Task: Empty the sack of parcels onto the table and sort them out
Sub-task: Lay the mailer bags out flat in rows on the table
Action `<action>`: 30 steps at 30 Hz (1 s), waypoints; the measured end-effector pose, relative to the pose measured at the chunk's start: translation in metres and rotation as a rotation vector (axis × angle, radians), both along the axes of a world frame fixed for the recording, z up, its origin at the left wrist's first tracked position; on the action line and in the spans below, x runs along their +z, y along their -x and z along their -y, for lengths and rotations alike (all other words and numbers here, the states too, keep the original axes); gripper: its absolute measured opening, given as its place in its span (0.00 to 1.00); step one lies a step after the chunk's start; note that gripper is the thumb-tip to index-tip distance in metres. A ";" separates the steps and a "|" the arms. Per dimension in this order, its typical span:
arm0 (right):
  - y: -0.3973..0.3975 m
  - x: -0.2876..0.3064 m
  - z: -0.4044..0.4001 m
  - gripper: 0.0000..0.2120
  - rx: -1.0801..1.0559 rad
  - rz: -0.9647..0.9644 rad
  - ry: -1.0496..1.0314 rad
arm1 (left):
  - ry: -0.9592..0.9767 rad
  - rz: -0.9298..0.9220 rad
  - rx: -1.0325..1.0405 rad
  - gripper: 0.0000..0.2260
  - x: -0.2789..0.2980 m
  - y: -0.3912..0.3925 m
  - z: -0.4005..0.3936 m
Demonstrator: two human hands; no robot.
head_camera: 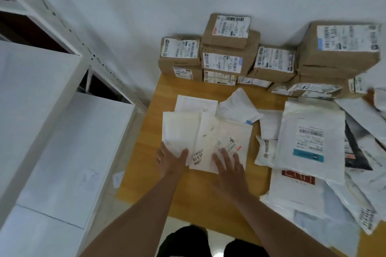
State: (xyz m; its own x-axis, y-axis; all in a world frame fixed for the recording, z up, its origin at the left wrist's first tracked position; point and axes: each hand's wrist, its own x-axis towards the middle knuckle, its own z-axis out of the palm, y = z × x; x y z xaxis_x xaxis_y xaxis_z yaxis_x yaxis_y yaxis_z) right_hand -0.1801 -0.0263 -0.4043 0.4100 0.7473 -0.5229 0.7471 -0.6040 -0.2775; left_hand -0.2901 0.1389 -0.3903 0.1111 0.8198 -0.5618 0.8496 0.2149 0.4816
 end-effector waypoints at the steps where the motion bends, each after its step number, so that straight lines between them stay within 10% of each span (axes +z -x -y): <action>1: 0.003 -0.001 -0.001 0.47 0.002 -0.017 -0.006 | 0.031 0.020 0.020 0.44 -0.004 -0.001 -0.005; 13: 0.016 -0.002 -0.041 0.49 -0.283 0.127 -0.124 | -0.028 0.343 -0.384 0.20 0.023 0.002 -0.006; 19: 0.015 0.028 -0.030 0.33 -0.656 -0.317 -0.616 | -0.220 0.510 -0.736 0.25 0.036 -0.010 0.004; 30: -0.001 0.053 0.014 0.21 -1.616 -0.642 -0.494 | -0.198 -0.026 -0.778 0.26 0.015 -0.032 -0.007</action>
